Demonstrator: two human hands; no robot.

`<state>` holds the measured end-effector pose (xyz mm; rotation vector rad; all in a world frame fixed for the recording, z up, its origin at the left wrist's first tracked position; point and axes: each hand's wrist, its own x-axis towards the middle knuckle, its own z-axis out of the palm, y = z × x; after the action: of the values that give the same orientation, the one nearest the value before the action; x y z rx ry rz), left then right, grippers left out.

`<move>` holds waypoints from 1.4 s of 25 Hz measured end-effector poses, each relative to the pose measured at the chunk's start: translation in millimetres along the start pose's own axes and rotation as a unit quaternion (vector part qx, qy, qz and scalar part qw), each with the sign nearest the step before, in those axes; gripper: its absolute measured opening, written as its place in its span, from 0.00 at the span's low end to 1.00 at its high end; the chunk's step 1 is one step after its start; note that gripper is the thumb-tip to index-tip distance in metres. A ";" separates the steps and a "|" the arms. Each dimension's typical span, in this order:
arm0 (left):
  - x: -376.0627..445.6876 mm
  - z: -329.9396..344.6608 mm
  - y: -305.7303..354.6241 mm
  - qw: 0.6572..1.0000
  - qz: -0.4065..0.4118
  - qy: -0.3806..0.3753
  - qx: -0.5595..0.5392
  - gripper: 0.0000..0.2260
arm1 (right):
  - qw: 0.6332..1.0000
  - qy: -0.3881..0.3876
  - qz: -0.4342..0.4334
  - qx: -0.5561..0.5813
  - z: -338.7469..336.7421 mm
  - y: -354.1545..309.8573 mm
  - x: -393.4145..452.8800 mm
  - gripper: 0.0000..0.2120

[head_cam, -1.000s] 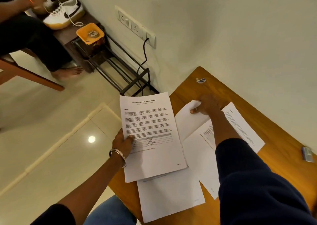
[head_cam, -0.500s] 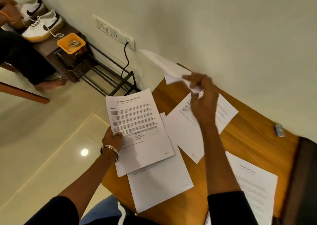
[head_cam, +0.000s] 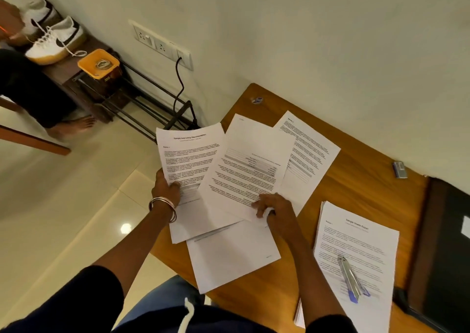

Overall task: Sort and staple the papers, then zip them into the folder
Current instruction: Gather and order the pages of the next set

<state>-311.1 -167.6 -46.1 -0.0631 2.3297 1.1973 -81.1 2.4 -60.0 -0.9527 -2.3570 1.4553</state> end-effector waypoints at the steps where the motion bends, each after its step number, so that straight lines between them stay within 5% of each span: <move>1: -3.0 0.6 -0.1 1.000 0.015 0.006 0.006 0.19 | 0.997 0.031 0.054 0.036 -6.7 -7.5 3.9 0.19; 3: -8.4 0.9 1.6 0.998 0.054 0.009 0.019 0.18 | 0.979 0.150 0.134 0.017 -14.6 -13.1 17.0 0.18; 5: -10.5 -0.3 4.0 0.997 0.078 0.005 0.028 0.18 | 0.964 0.188 0.183 -0.032 -15.4 -6.0 30.3 0.14; 9: -11.0 -2.8 5.2 0.997 0.066 0.000 0.026 0.18 | 0.972 0.098 0.209 -0.053 -8.8 2.4 39.5 0.18; 15: -13.4 -1.5 2.7 0.999 0.040 0.004 0.006 0.18 | 0.970 0.084 0.219 -0.060 -12.8 0.1 38.4 0.21; 19: -15.4 -0.3 0.8 0.999 0.037 0.005 -0.002 0.19 | 0.967 0.012 0.220 -0.127 -39.2 -13.4 64.3 0.12; 22: -12.8 1.5 0.4 0.999 0.044 -0.002 0.005 0.20 | 0.966 0.089 0.180 -0.165 -69.1 -42.3 121.1 0.11; 24: -11.7 2.8 -2.5 0.999 0.042 -0.004 0.018 0.21 | 0.965 0.071 0.155 -0.200 -74.9 -60.2 157.1 0.15; 27: -14.5 5.7 -10.1 0.999 0.028 -0.009 0.028 0.21 | 0.952 -0.064 0.116 -0.277 -57.2 -68.7 191.2 0.28; 30: -14.4 6.8 -14.2 1.000 -0.002 -0.001 0.017 0.22 | 0.908 -0.141 0.094 -0.384 -26.0 -62.9 216.4 0.43; 35: -8.6 9.0 -11.8 1.000 -0.020 0.002 0.020 0.22 | 0.856 -0.111 0.082 -0.499 -7.1 -43.8 228.4 0.54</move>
<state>-296.7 -169.5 -55.3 -0.0962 2.3436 1.1322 -271.2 136.3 -53.1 -1.2314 -3.3135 0.2470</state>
